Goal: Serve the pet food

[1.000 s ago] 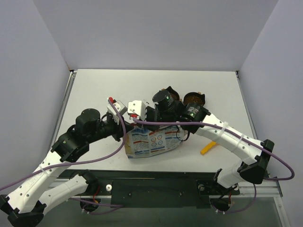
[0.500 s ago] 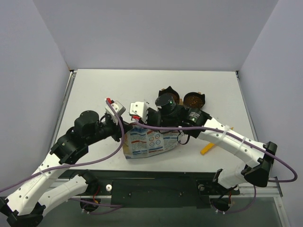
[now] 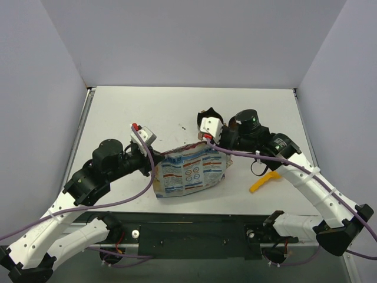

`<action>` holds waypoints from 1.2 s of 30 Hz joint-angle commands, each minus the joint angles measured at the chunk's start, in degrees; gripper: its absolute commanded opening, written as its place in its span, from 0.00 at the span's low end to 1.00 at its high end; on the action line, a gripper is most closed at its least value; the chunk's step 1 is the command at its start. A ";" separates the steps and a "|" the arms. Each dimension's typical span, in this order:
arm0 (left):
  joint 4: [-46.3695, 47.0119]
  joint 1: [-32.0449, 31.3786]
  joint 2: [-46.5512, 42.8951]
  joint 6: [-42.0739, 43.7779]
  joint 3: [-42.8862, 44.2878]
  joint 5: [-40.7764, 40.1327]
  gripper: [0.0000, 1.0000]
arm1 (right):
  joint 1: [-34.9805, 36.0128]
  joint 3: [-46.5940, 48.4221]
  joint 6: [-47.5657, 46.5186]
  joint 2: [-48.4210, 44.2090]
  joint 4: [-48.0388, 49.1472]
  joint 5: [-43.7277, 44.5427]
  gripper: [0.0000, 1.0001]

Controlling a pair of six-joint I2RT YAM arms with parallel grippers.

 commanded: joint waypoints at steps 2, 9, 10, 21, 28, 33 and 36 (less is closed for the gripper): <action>-3.46 0.96 -3.45 0.97 1.69 -5.17 0.00 | -11.96 -1.89 -4.80 -4.24 -7.56 18.98 0.00; -3.64 0.96 -3.45 1.15 1.95 -4.91 0.00 | -19.79 -4.61 -4.36 -8.37 -7.74 18.98 0.00; -3.64 0.96 -3.45 1.15 1.95 -4.82 0.00 | -20.23 -5.31 -4.28 -8.72 -7.74 18.98 0.00; -2.23 1.14 -3.01 -0.08 2.13 -1.83 0.00 | -21.46 0.04 13.71 -11.71 -8.01 9.41 0.14; -2.23 1.14 -2.31 -2.02 2.83 -2.27 0.06 | -16.37 -1.80 21.48 -14.09 -4.93 7.80 0.78; -2.49 1.05 -2.57 -2.55 3.44 -2.71 0.35 | -14.25 -3.73 25.51 -14.70 -1.43 12.12 0.84; -2.84 1.05 -2.75 -2.63 4.06 -2.53 0.42 | -14.25 -3.47 29.02 -14.53 0.25 13.26 0.94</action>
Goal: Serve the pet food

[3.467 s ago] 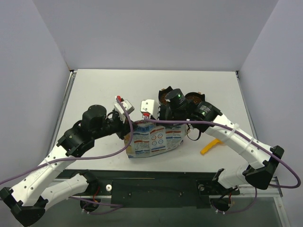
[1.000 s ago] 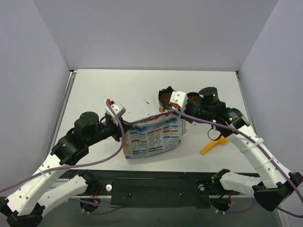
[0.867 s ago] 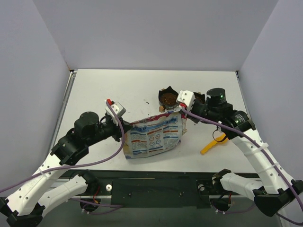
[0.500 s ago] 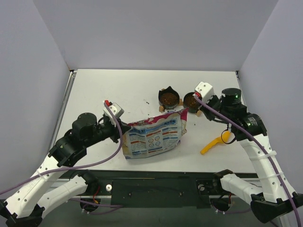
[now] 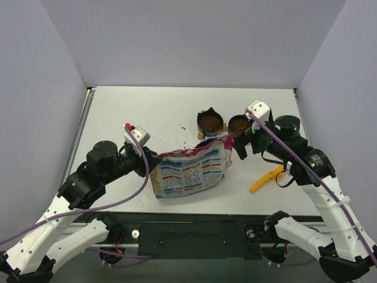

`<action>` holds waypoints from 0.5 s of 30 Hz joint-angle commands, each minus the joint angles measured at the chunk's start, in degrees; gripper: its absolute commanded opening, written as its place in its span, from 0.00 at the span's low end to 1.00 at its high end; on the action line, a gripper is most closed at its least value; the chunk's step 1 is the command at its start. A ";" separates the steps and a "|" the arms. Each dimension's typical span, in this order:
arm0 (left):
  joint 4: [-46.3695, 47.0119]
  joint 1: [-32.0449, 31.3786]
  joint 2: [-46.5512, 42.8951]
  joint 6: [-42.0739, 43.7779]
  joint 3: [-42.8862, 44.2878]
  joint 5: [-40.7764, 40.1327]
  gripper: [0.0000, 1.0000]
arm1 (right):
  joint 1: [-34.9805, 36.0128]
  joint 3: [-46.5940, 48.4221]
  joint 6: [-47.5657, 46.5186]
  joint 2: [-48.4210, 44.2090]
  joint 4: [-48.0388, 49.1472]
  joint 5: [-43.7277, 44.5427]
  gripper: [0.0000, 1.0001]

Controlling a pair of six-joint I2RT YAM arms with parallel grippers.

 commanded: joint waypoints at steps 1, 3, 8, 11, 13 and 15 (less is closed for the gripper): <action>-0.46 0.39 -1.00 -0.97 3.77 -1.16 0.44 | 0.22 -0.17 6.67 0.03 5.32 3.80 0.96; -0.73 0.39 -1.26 -1.32 4.30 -0.63 0.48 | 0.22 0.53 8.69 0.47 5.94 5.46 0.97; -1.17 0.39 -1.62 -2.11 6.15 1.30 0.62 | 0.22 3.16 17.90 1.78 6.12 11.97 0.98; -1.26 0.39 -1.44 -2.82 8.69 1.39 0.72 | 0.13 4.22 20.39 2.14 5.24 13.74 0.99; -1.08 0.39 -1.09 -3.26 10.79 0.26 0.74 | 0.22 4.93 22.57 1.70 4.89 17.30 0.99; -0.82 0.48 -0.65 -3.35 13.08 -1.41 0.75 | 0.13 5.10 25.30 1.00 5.07 21.90 1.00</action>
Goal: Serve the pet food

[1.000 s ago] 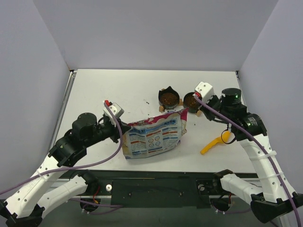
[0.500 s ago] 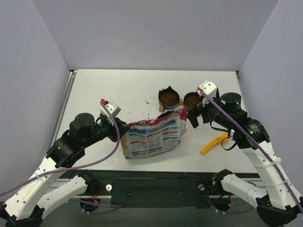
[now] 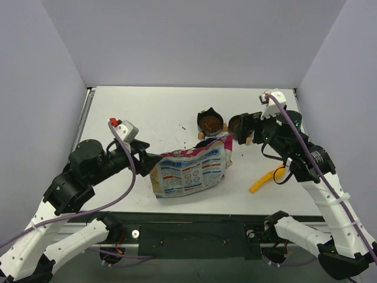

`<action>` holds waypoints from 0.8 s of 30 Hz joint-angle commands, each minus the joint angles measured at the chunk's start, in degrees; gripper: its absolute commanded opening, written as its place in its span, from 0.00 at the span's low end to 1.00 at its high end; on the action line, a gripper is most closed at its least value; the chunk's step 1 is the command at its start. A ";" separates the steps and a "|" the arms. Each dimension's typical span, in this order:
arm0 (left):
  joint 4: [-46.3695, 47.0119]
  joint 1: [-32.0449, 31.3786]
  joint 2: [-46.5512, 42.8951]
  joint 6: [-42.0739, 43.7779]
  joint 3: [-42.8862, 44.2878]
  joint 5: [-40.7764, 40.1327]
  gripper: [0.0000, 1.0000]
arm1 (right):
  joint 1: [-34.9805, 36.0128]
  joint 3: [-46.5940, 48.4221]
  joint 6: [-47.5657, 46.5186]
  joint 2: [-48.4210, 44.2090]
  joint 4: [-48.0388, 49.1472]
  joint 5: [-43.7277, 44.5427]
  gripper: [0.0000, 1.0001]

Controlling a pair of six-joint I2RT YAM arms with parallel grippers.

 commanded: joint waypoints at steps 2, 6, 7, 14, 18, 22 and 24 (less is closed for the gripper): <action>2.07 0.35 1.34 -0.75 7.67 -3.30 0.76 | 0.13 2.68 8.98 -1.93 1.77 12.39 1.00; 2.51 0.44 4.67 0.49 9.26 -0.24 0.76 | 0.13 2.06 3.74 -2.38 1.33 1.87 1.00; 3.56 0.44 5.38 0.75 8.92 2.29 0.76 | 0.13 2.15 2.07 -2.12 0.20 -7.29 1.00; 5.94 0.44 15.31 1.89 7.69 13.74 0.76 | 2.14 10.13 -10.41 6.22 -6.05 -27.85 1.00; 9.10 0.44 14.88 3.12 3.91 17.07 0.75 | 6.26 16.98 -14.99 13.60 -9.57 -31.98 0.98; 7.00 0.35 16.90 3.12 2.94 22.88 0.65 | 10.40 21.30 -17.81 20.20 -12.38 -36.28 0.95; 6.21 0.35 16.73 3.38 2.23 22.27 0.55 | 12.07 22.01 -18.60 22.14 -13.00 -37.08 0.94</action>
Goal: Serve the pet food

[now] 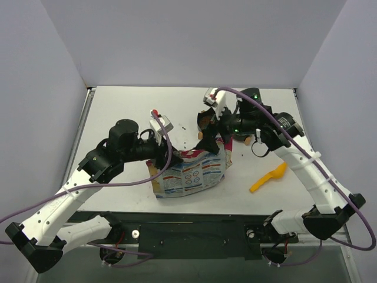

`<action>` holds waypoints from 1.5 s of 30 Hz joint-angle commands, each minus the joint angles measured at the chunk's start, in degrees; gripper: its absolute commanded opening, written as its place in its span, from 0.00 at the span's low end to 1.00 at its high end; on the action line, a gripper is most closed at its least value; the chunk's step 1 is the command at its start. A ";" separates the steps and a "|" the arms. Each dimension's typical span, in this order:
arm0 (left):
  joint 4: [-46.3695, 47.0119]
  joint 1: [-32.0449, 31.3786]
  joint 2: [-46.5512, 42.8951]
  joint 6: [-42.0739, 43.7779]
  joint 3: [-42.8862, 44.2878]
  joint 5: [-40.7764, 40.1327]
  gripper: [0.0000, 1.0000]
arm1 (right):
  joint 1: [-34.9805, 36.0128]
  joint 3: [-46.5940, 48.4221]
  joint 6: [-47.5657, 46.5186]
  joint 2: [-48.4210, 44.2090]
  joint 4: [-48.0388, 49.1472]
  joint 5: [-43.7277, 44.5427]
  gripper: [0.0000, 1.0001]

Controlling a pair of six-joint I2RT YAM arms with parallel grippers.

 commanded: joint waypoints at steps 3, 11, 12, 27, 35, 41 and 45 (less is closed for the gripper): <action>2.18 0.00 -1.96 1.31 -1.25 0.82 0.49 | 6.36 1.58 -8.25 3.46 -3.65 -4.12 0.95; 2.01 0.17 -3.11 1.92 -2.04 -3.41 0.15 | 13.93 3.32 -14.50 7.94 -5.84 4.24 0.96; 1.92 0.09 -3.11 2.10 -1.87 -3.33 0.12 | 14.19 3.50 -14.68 8.73 -5.93 4.85 0.99; 0.26 0.09 -7.50 3.60 -1.34 -8.67 0.00 | 12.10 4.30 -19.69 11.12 -9.18 15.30 0.00; 1.83 0.09 -5.49 1.93 -1.16 -6.85 0.05 | 12.96 4.56 -15.92 9.61 -9.11 24.55 0.00; 8.94 -0.35 -3.46 -0.71 -3.61 -7.36 0.50 | 13.23 7.63 -13.45 10.05 -7.69 19.71 0.00; 9.83 -0.53 -0.74 -0.62 -2.74 -6.58 0.52 | 13.23 8.95 -10.91 10.58 -7.52 21.46 0.00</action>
